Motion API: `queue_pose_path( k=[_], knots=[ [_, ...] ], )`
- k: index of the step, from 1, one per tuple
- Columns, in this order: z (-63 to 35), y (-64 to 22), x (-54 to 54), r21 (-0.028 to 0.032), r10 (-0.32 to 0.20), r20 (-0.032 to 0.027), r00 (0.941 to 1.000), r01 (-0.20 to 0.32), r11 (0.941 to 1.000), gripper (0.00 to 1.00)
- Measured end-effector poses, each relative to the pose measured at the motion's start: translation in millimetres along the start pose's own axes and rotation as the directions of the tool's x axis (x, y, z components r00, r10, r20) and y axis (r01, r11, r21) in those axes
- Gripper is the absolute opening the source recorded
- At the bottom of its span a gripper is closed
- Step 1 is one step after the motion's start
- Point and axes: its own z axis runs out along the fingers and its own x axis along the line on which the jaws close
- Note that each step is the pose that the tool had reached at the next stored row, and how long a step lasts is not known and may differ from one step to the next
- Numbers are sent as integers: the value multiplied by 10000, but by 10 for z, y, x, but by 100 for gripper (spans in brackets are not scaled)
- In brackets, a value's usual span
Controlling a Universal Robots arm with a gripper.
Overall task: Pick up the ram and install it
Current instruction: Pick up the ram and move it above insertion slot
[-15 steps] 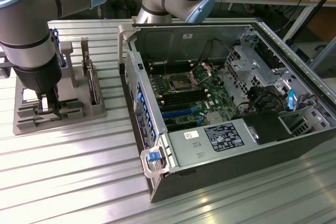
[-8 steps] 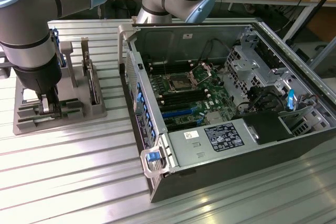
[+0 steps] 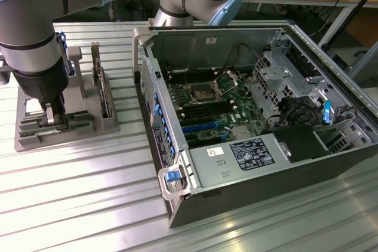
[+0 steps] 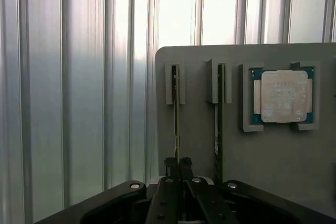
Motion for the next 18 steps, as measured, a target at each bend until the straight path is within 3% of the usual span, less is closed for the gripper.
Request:
queue_pose_path(
  k=[18],
  knots=[
    [-228,0,3,0,0,0,10000,0,10000,12]
  ],
)
